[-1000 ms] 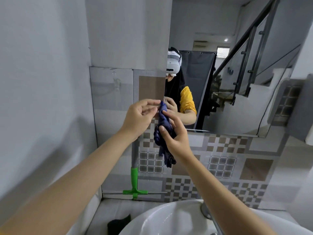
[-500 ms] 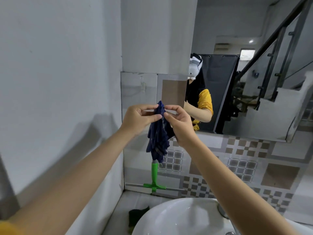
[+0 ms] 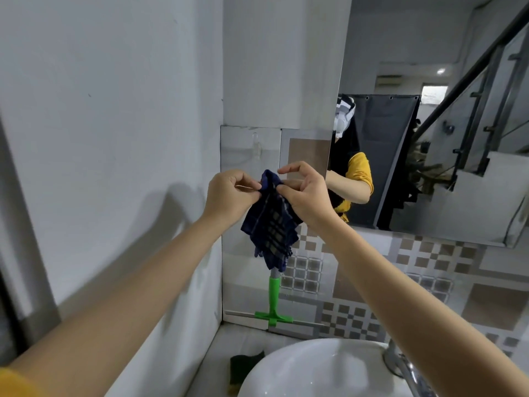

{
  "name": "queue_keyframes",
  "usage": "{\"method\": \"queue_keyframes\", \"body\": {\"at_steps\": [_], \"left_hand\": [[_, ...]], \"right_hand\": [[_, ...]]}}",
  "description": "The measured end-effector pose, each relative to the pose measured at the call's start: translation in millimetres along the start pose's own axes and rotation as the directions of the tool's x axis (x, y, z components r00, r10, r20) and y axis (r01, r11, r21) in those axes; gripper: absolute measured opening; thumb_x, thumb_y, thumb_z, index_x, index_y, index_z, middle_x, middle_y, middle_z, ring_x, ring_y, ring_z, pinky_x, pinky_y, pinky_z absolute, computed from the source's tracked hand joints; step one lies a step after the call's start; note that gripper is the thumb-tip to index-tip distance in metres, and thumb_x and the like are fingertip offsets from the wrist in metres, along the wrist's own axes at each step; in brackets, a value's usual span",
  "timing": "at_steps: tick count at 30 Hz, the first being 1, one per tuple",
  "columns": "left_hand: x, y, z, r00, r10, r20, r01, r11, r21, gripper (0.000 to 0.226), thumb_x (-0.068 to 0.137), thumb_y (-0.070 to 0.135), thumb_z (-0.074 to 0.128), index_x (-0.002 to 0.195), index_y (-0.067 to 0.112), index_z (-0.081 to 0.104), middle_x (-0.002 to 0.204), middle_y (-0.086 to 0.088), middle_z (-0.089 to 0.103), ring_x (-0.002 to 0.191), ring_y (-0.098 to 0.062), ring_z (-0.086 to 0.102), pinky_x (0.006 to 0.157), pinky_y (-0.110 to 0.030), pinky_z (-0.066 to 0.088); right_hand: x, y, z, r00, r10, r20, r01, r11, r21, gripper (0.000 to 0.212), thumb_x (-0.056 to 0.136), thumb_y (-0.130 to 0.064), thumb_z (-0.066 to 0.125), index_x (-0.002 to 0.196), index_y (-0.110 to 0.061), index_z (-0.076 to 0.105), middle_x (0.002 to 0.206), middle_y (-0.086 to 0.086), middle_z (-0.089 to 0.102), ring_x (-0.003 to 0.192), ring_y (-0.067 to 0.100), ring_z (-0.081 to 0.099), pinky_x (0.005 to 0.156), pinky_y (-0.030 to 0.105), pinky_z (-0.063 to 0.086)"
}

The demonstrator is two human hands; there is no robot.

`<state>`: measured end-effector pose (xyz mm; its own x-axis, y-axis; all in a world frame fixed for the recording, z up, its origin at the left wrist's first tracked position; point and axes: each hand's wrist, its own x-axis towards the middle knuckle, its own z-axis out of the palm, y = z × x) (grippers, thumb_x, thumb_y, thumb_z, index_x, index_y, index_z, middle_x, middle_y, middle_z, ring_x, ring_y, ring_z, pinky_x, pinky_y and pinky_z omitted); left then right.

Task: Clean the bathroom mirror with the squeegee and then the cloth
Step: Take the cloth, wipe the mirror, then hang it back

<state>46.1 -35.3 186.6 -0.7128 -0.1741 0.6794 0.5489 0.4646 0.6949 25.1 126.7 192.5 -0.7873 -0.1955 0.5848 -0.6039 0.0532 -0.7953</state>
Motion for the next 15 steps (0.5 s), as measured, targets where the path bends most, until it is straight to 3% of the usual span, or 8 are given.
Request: {"method": "queue_keyframes", "body": {"at_steps": [1, 4, 7, 9, 11, 13, 15], "left_hand": [[3.3, 0.4, -2.2, 1.0, 0.004, -0.005, -0.004, 1.0, 0.019, 0.026, 0.068, -0.002, 0.074, 0.062, 0.022, 0.065, 0.078, -0.01, 0.072, 0.072, -0.024, 0.069, 0.074, -0.035, 0.058], [16.4, 1.2, -10.5, 0.999, 0.036, -0.002, -0.036, 0.995, 0.089, 0.025, 0.071, -0.003, 0.068, 0.064, 0.021, 0.067, 0.077, -0.008, 0.071, 0.072, -0.024, 0.068, 0.075, -0.032, 0.058], [31.6, 3.1, -19.5, 0.997, 0.074, 0.016, -0.076, 0.976, 0.203, 0.025, 0.076, -0.004, 0.059, 0.078, 0.015, 0.074, 0.083, -0.005, 0.073, 0.075, -0.013, 0.067, 0.072, -0.01, 0.051], [41.9, 3.2, -22.8, 0.995, 0.085, 0.042, -0.093, 0.958, 0.27, 0.03, 0.078, -0.006, 0.053, 0.087, 0.012, 0.075, 0.088, -0.005, 0.073, 0.075, -0.009, 0.064, 0.067, 0.0, 0.044], [53.8, 3.4, -23.4, 0.993, 0.11, 0.05, -0.121, 0.937, 0.328, 0.032, 0.079, -0.008, 0.05, 0.092, 0.009, 0.074, 0.091, -0.007, 0.072, 0.071, -0.005, 0.058, 0.065, 0.001, 0.04], [68.1, 3.3, -23.2, 0.99, 0.136, 0.047, -0.144, 0.911, 0.386, 0.034, 0.08, -0.008, 0.047, 0.096, 0.007, 0.073, 0.096, -0.009, 0.071, 0.074, -0.008, 0.055, 0.068, -0.004, 0.039], [84.7, 3.0, -23.1, 0.985, 0.17, 0.043, -0.171, 0.879, 0.446, 0.035, 0.082, -0.008, 0.044, 0.1, 0.007, 0.072, 0.102, -0.011, 0.069, 0.082, -0.017, 0.058, 0.075, -0.017, 0.043]], "right_hand": [[4.2, -2.3, -1.2, 0.999, -0.036, 0.004, 0.036, 0.996, -0.077, 0.021, 0.089, 0.004, 0.057, 0.098, -0.015, 0.058, 0.075, 0.013, 0.075, 0.06, 0.043, 0.061, 0.054, 0.045, 0.053], [18.9, -9.1, -8.0, 0.994, -0.109, 0.006, 0.106, 0.956, -0.275, 0.018, 0.088, 0.002, 0.058, 0.093, -0.015, 0.063, 0.062, 0.007, 0.07, 0.042, 0.014, 0.05, 0.042, 0.023, 0.041], [36.0, -15.5, -13.8, 0.988, -0.155, 0.015, 0.147, 0.901, -0.408, 0.018, 0.088, 0.001, 0.059, 0.091, -0.014, 0.068, 0.066, 0.006, 0.069, 0.038, 0.003, 0.047, 0.039, 0.014, 0.036], [48.0, -19.0, -14.5, 0.982, -0.182, 0.042, 0.178, 0.848, -0.499, 0.02, 0.087, 0.0, 0.06, 0.093, -0.014, 0.072, 0.073, 0.005, 0.071, 0.046, 0.004, 0.056, 0.041, 0.011, 0.04], [61.5, -20.1, -13.2, 0.975, -0.209, 0.076, 0.215, 0.788, -0.577, 0.023, 0.087, 0.0, 0.058, 0.096, -0.014, 0.074, 0.079, 0.005, 0.071, 0.061, 0.017, 0.065, 0.049, 0.013, 0.048], [75.7, -18.9, -10.8, 0.967, -0.234, 0.1, 0.245, 0.751, -0.613, 0.027, 0.087, 0.002, 0.055, 0.099, -0.012, 0.074, 0.083, 0.008, 0.073, 0.069, 0.027, 0.066, 0.058, 0.017, 0.051], [93.3, -16.5, -7.1, 0.96, -0.255, 0.115, 0.269, 0.727, -0.631, 0.029, 0.088, 0.004, 0.053, 0.102, -0.01, 0.074, 0.092, 0.009, 0.074, 0.072, 0.025, 0.066, 0.061, 0.008, 0.048]]}}
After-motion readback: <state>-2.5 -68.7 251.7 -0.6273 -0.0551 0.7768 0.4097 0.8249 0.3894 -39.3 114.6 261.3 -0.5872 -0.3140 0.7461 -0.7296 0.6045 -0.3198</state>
